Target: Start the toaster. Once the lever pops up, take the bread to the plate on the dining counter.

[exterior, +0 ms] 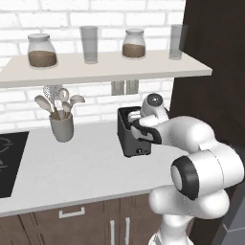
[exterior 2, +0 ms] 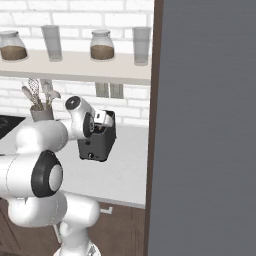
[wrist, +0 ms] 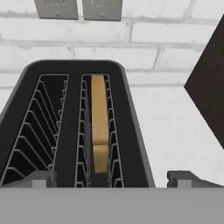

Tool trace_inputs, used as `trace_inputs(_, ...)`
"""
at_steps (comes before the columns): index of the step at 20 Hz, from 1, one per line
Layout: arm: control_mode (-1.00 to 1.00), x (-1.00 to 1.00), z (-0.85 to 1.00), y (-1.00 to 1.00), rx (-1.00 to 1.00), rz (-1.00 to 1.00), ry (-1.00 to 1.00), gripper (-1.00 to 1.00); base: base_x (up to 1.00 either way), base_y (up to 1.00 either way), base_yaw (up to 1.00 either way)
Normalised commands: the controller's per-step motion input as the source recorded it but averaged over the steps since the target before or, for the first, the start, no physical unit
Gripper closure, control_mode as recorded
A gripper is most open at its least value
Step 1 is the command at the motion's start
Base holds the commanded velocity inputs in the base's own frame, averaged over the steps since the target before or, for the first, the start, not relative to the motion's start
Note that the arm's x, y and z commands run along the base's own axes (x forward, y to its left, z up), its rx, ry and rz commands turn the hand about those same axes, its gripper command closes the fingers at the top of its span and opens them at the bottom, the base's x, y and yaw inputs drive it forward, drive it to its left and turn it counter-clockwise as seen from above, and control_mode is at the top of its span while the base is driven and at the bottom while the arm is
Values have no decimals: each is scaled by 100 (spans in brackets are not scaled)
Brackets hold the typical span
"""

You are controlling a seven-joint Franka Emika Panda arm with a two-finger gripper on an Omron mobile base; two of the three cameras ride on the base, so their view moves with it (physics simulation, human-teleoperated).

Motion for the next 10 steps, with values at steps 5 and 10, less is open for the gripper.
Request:
trace_inputs(5,-100,44,-24,0,0,0,2,-100,0,0,0)
trace_inputs(10,-100,27,-21,1,0,0,0,-100,0,0,0)
